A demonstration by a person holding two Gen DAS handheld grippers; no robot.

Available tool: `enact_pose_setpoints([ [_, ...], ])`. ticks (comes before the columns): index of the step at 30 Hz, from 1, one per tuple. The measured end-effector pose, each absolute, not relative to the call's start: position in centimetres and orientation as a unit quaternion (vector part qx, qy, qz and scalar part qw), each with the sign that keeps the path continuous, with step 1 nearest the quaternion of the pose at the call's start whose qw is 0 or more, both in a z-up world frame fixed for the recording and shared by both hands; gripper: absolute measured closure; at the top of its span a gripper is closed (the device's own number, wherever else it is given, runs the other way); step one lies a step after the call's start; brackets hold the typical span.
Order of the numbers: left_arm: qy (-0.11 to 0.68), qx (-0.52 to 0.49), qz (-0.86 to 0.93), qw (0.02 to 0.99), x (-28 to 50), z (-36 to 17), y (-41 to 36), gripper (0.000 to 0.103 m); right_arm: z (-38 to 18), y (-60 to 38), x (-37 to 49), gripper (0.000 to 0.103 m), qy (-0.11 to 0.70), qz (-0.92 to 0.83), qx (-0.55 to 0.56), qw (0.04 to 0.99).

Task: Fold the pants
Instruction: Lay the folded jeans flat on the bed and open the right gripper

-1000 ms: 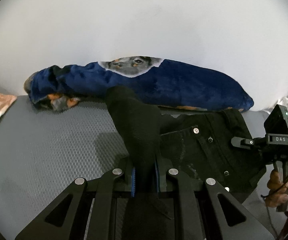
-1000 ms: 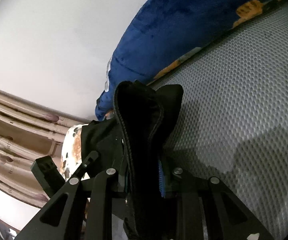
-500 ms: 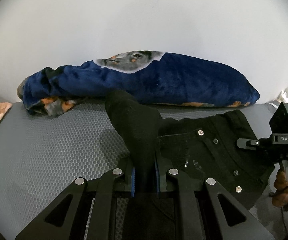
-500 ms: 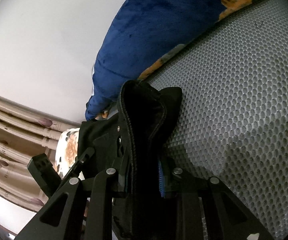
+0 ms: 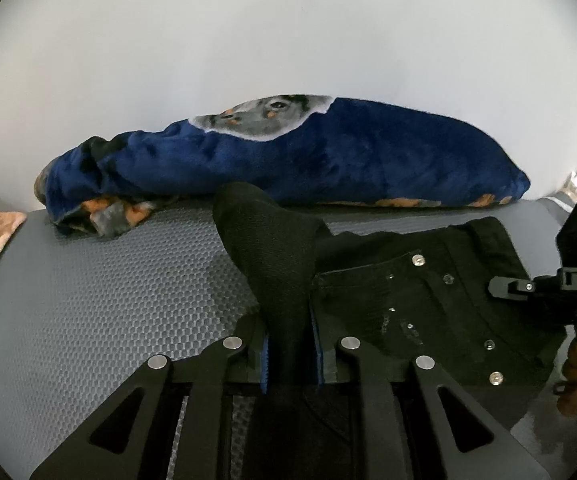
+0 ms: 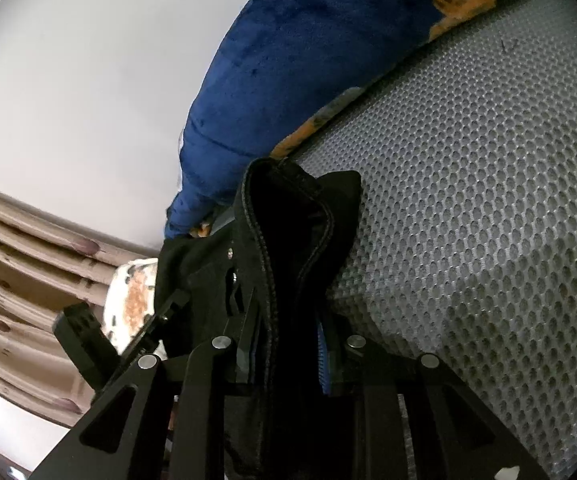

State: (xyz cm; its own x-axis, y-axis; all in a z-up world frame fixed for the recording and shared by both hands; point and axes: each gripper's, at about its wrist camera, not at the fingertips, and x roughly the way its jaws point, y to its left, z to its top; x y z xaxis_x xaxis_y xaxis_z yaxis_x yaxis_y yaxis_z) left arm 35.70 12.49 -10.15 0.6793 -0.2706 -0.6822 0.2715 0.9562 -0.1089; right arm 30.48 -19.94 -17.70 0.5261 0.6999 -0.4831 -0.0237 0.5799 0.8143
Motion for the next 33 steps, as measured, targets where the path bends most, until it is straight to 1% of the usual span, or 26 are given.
enact_pose_setpoints([
  [1,0.374,0.001,-0.143,0.916,35.7,-10.3,12.5,0.079,-17.5,-19.6,30.4,0.081,0.428,0.225,0.379,0.789],
  [2,0.376,-0.001,-0.136,0.917,35.8,-10.5,12.6,0.072,-17.1,-19.2,30.3,0.080,0.428,0.218,0.357,0.802],
  [3,0.376,-0.006,-0.128,0.918,35.8,-10.7,12.9,0.069,-16.8,-18.7,30.1,0.078,0.426,0.210,0.333,0.815],
  [4,0.375,-0.009,-0.121,0.919,35.8,-10.7,13.1,0.059,-16.4,-18.3,30.0,0.075,0.424,0.203,0.313,0.825],
  [5,0.375,-0.009,-0.103,0.921,35.8,-10.7,13.4,0.052,-16.0,-17.8,29.7,0.070,0.420,0.191,0.287,0.839],
  [6,0.369,-0.008,-0.090,0.925,35.6,-10.5,13.6,0.051,-15.4,-17.5,29.4,0.066,0.414,0.179,0.266,0.852],
  [7,0.356,-0.005,-0.076,0.931,35.2,-10.0,13.9,0.049,-15.0,-17.3,29.0,0.065,0.407,0.173,0.255,0.860],
  [10,0.327,0.018,-0.030,0.944,33.8,-8.3,14.2,0.032,-12.6,-17.2,26.8,0.065,0.360,0.159,0.228,0.891],
  [12,0.309,0.030,-0.011,0.951,32.6,-6.9,14.0,0.029,-10.8,-17.1,25.2,0.063,0.333,0.167,0.219,0.902],
  [13,0.303,0.033,-0.009,0.952,32.0,-6.3,13.9,0.025,-10.0,-16.9,24.5,0.062,0.323,0.177,0.217,0.904],
  [14,0.299,0.035,-0.004,0.954,31.3,-5.7,13.7,0.021,-9.3,-16.6,23.8,0.058,0.318,0.184,0.212,0.906],
  [17,0.292,0.031,-0.005,0.956,29.3,-4.3,13.1,0.019,-7.2,-14.7,20.9,0.051,0.296,0.188,0.167,0.922],
  [20,0.292,0.029,-0.001,0.956,27.7,-3.6,12.1,0.017,-6.1,-13.3,18.7,0.038,0.279,0.181,0.137,0.933],
  [22,0.296,0.021,-0.009,0.955,26.3,-3.3,11.6,0.017,-5.8,-12.8,17.3,0.037,0.272,0.178,0.124,0.938],
  [23,0.297,0.021,-0.008,0.955,25.8,-3.2,11.2,0.016,-5.5,-12.6,16.6,0.034,0.272,0.172,0.118,0.939],
  [24,0.299,0.026,0.000,0.954,25.1,-3.0,10.8,0.014,-5.4,-12.5,16.1,0.029,0.272,0.167,0.116,0.941],
  [25,0.304,0.030,0.004,0.952,24.7,-2.9,10.5,0.011,-5.3,-12.4,15.6,0.027,0.271,0.166,0.117,0.941],
  [26,0.307,0.031,0.004,0.951,24.1,-2.8,10.2,0.011,-5.3,-12.3,15.0,0.025,0.270,0.165,0.121,0.941],
  [29,0.306,0.021,0.001,0.952,22.2,-2.4,9.8,0.010,-5.2,-12.1,13.7,0.021,0.275,0.157,0.118,0.941],
  [31,0.308,0.014,0.008,0.951,21.1,-2.1,9.6,0.007,-5.0,-12.2,12.8,0.017,0.275,0.155,0.119,0.941],
  [33,0.304,0.009,0.011,0.953,19.8,-1.7,9.6,0.007,-4.7,-12.2,12.2,0.013,0.278,0.155,0.119,0.940],
])
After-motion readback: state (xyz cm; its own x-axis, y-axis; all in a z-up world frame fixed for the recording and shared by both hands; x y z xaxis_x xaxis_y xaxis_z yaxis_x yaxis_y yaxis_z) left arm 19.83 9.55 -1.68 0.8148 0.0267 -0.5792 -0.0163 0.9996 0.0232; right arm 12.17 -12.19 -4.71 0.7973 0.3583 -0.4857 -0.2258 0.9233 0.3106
